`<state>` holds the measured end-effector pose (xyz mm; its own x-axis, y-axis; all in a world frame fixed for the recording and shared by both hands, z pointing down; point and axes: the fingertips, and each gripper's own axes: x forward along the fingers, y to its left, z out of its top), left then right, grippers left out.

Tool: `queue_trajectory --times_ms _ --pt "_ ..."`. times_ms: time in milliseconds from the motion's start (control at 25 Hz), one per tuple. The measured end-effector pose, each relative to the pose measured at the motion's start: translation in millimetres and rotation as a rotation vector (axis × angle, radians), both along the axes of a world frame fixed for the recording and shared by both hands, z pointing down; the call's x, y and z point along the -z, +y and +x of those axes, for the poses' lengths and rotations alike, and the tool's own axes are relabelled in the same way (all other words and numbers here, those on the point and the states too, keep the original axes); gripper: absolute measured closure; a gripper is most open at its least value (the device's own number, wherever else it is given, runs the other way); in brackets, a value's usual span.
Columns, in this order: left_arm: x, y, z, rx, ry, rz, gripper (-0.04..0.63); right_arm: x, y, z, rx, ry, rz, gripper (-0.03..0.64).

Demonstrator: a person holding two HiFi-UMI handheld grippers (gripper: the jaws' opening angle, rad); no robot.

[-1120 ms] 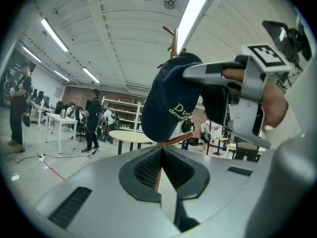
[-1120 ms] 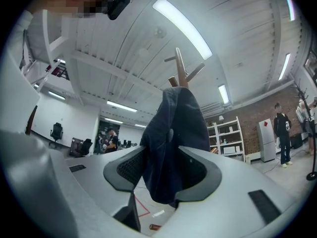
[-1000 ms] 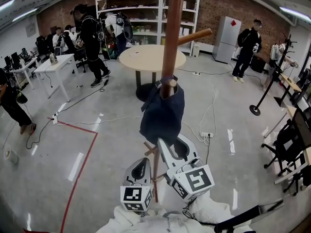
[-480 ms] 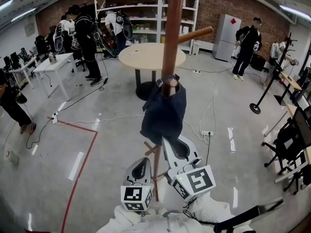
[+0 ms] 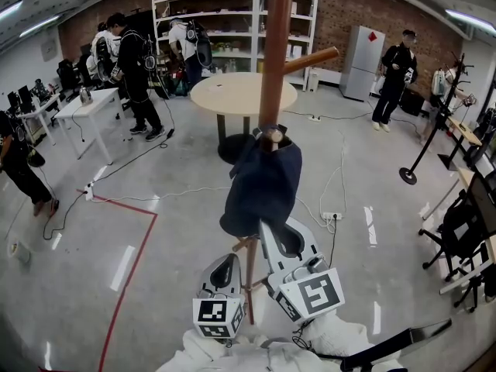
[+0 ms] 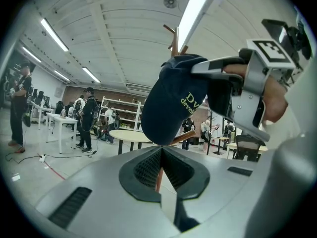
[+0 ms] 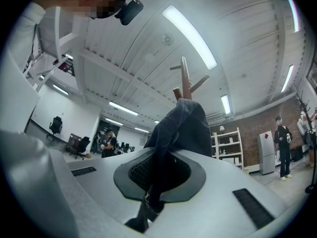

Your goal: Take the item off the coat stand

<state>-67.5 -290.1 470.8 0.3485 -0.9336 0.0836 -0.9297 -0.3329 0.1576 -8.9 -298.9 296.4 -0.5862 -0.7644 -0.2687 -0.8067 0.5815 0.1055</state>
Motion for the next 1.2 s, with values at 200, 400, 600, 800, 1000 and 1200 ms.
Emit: queue_trajectory --times_ms 200,400,600,800,1000,1200 --pt "0 1 7 -0.001 -0.002 0.006 0.597 6 6 4 0.002 0.011 0.031 0.6" --pt "1 3 8 0.004 -0.007 0.005 0.597 16 14 4 0.0 0.036 0.079 0.6" --pt "1 6 9 0.003 -0.01 0.001 0.597 24 21 3 -0.007 0.052 0.11 0.6" --pt "-3 8 8 -0.002 -0.012 -0.001 0.597 27 27 -1 -0.007 0.071 0.142 0.6" --pt "-1 10 8 -0.001 -0.012 0.003 0.597 33 34 -1 0.001 0.068 0.157 0.6" --pt "-1 11 10 -0.003 -0.011 0.005 0.597 36 39 -1 0.005 0.068 0.172 0.6"
